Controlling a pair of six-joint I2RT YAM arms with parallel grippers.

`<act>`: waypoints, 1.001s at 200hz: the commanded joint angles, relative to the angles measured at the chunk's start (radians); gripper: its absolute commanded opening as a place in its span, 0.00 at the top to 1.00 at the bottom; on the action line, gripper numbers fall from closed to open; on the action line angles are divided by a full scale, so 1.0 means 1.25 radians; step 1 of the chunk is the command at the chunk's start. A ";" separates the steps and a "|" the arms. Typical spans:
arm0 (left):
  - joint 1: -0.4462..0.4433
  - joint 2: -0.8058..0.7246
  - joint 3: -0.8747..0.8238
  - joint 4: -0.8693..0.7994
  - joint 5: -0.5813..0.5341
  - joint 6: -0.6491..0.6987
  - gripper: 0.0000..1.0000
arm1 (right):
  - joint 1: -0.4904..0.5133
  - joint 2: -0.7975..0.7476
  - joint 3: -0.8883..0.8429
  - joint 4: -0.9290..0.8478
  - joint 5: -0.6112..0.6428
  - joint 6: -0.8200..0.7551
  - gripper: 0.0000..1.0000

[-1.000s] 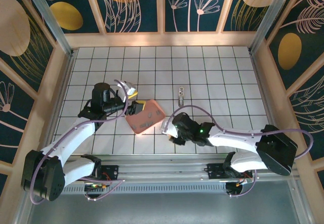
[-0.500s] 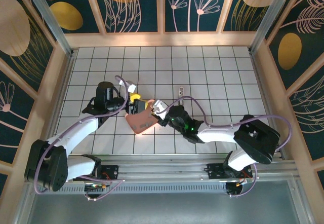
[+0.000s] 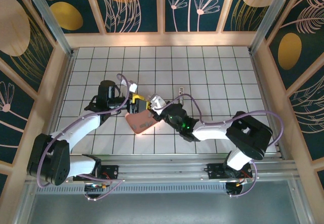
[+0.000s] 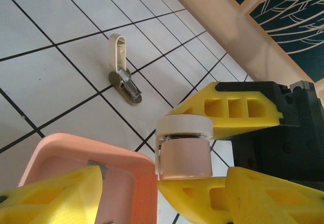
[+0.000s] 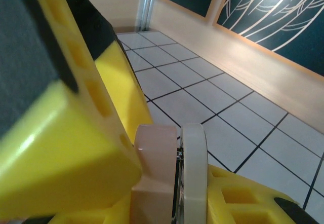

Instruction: Load the staples into the stapler

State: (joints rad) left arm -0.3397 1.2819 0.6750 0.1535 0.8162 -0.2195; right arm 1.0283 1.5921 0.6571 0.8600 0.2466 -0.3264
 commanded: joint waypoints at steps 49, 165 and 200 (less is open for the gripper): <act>-0.001 0.008 0.027 0.025 0.017 0.006 0.62 | 0.012 0.031 0.037 0.100 0.030 -0.009 0.70; -0.001 0.020 0.072 -0.029 -0.004 0.097 0.86 | 0.022 0.037 0.029 0.132 0.035 -0.034 0.70; 0.000 0.022 0.083 -0.042 -0.031 0.134 0.92 | 0.022 0.014 0.009 0.136 0.041 -0.030 0.63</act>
State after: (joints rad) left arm -0.3401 1.2976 0.7429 0.1146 0.8238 -0.1162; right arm 1.0451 1.6455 0.6762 0.9634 0.2989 -0.3603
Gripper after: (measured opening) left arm 0.197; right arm 0.347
